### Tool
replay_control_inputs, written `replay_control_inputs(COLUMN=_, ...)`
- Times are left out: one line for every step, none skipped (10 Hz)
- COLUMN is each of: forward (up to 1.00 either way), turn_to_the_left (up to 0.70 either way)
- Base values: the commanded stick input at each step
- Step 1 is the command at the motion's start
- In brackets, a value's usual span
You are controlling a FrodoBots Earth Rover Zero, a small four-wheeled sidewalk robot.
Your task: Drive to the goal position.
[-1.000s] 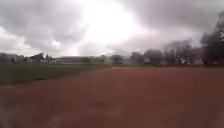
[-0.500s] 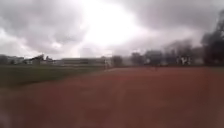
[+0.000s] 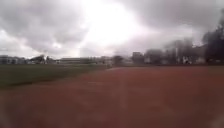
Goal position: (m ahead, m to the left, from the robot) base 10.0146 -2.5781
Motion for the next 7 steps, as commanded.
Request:
replay_control_inputs(forward=0.70, turn_to_the_left=0.00)
replay_control_inputs(forward=0.70, turn_to_the_left=0.00)
replay_control_inputs(forward=0.70, turn_to_the_left=0.00)
replay_control_inputs(forward=0.70, turn_to_the_left=0.00)
replay_control_inputs(forward=0.70, turn_to_the_left=0.00)
replay_control_inputs(forward=0.70, turn_to_the_left=0.00)
replay_control_inputs(forward=0.70, turn_to_the_left=0.00)
